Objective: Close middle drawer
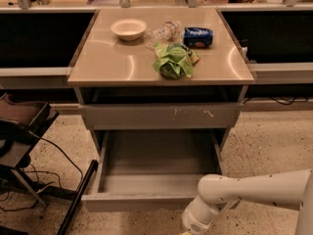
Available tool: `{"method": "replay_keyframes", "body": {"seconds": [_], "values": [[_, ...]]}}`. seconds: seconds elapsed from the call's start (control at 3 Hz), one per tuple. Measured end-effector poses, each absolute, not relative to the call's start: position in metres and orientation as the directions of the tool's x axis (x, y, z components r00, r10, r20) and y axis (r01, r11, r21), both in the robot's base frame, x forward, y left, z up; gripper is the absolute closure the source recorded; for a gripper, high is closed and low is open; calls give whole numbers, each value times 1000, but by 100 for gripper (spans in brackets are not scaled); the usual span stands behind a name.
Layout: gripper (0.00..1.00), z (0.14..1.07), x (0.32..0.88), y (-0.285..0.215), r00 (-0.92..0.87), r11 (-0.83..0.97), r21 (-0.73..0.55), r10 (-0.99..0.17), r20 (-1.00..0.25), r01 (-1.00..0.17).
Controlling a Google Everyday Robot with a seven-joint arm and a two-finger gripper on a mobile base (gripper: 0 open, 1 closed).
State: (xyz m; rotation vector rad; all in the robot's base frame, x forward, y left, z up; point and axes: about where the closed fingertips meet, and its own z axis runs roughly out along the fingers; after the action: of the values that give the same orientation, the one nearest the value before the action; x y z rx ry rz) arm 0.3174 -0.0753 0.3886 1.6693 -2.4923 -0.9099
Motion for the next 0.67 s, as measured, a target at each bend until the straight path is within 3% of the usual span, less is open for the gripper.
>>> {"method": "replay_keyframes", "body": {"seconds": [0.67], "values": [[0,428,368,-61,-417,284,383,-846,-332,-879]]}}
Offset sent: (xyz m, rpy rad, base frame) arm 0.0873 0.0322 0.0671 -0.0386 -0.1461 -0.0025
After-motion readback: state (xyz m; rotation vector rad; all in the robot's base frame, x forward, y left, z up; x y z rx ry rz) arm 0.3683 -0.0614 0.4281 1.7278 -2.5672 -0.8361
